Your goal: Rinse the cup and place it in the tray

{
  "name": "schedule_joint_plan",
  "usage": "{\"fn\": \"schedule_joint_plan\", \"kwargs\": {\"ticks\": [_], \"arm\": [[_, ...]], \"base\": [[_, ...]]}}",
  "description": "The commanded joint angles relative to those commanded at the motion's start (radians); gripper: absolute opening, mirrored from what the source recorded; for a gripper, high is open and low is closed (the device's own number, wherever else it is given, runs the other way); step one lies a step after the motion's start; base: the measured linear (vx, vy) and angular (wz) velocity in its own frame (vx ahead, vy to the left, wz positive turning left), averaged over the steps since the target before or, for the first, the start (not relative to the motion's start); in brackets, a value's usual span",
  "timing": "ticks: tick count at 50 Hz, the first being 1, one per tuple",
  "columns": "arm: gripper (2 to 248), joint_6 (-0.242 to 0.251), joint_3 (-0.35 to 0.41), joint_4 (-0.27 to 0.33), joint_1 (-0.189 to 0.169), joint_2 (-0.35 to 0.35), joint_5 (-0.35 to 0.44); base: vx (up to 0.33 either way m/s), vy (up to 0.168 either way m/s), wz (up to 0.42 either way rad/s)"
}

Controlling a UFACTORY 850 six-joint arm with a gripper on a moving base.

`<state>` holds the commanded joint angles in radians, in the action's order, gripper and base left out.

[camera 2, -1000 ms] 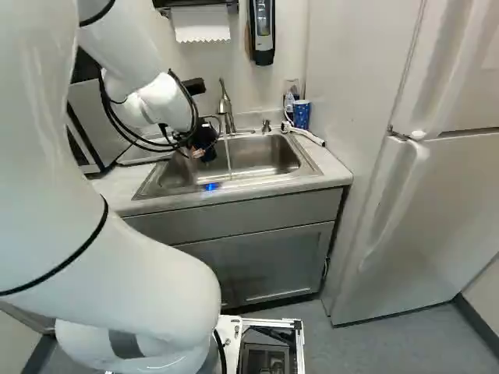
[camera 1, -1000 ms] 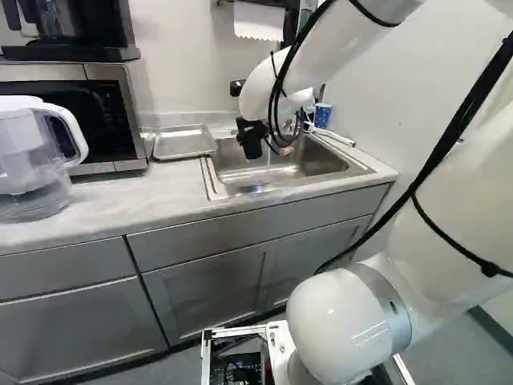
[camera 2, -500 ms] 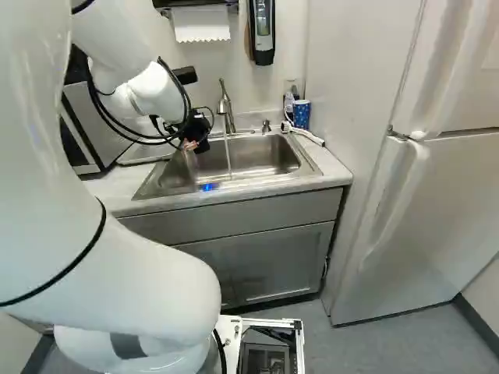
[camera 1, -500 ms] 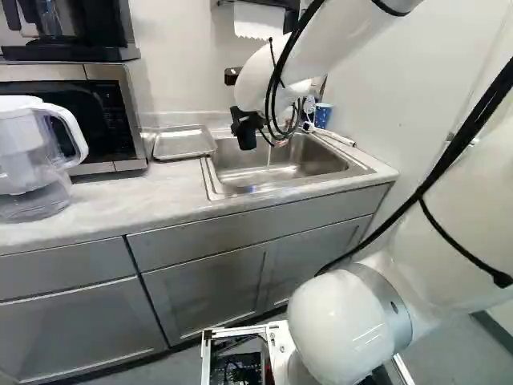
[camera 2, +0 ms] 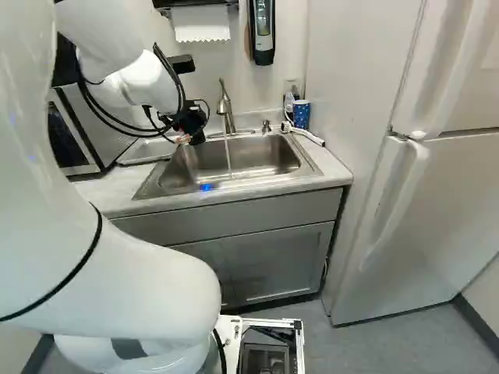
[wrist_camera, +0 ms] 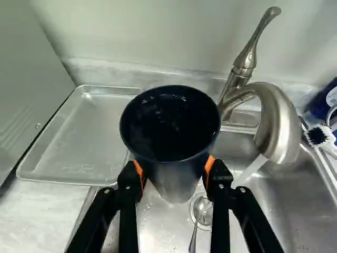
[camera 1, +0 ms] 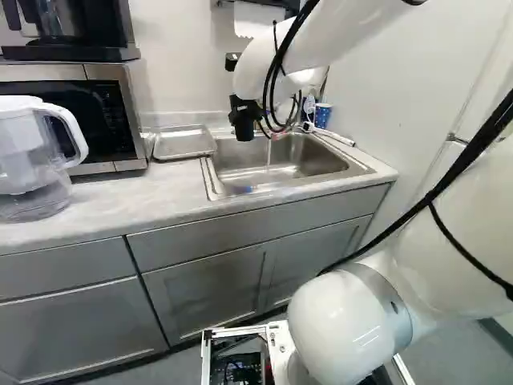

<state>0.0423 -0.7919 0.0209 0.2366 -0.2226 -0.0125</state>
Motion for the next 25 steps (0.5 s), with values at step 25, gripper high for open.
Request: {"fn": "schedule_joint_plan", "kwargs": {"ticks": [25], "arm": [[123, 0.000, -0.019, -0.045, 0.000, -0.038, 0.000]], "base": [[0.000, 0.000, 0.000]]}}
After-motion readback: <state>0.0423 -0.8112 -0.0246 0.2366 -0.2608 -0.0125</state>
